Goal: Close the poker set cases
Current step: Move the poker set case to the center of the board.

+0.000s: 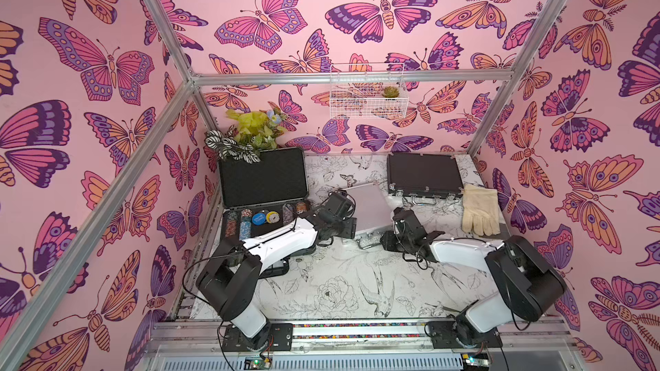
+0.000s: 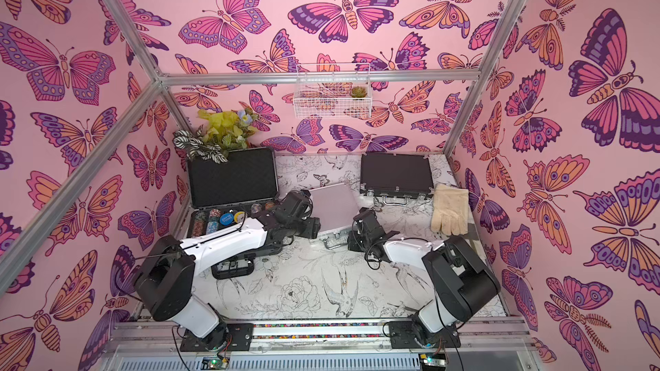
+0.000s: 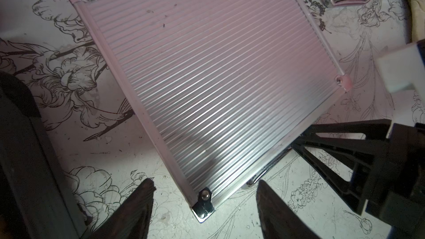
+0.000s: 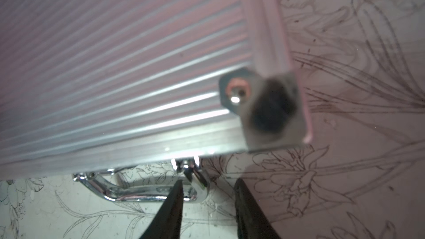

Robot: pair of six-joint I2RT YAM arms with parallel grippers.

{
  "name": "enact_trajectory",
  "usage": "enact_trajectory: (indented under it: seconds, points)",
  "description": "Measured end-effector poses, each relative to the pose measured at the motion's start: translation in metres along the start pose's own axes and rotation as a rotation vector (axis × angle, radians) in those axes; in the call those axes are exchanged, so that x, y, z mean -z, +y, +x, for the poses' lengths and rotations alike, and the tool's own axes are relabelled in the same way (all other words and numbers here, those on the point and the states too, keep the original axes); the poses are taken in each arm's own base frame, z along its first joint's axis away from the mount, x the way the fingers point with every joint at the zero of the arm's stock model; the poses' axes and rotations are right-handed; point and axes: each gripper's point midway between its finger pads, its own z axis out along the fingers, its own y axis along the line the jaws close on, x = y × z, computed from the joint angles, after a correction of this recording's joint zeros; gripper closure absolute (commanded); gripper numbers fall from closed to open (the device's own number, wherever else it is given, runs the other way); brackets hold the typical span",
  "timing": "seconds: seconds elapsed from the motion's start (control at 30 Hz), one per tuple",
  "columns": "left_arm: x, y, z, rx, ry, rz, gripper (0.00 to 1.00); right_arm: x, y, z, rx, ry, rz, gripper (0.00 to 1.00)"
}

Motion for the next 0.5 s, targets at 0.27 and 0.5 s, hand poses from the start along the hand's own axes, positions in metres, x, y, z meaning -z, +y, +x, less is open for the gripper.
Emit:
enact_trajectory:
  seconds: [0.27, 0.5]
  points:
    - [0.0, 0.001, 0.0, 0.005, 0.001, -0.004, 0.28, -0.012, 0.011, -0.01, -0.033, -0.041, -0.041, 0.76]
    - [0.001, 0.007, 0.0, 0.023, -0.009, -0.035, 0.28, -0.022, 0.031, -0.01, -0.112, -0.106, -0.087, 0.77]
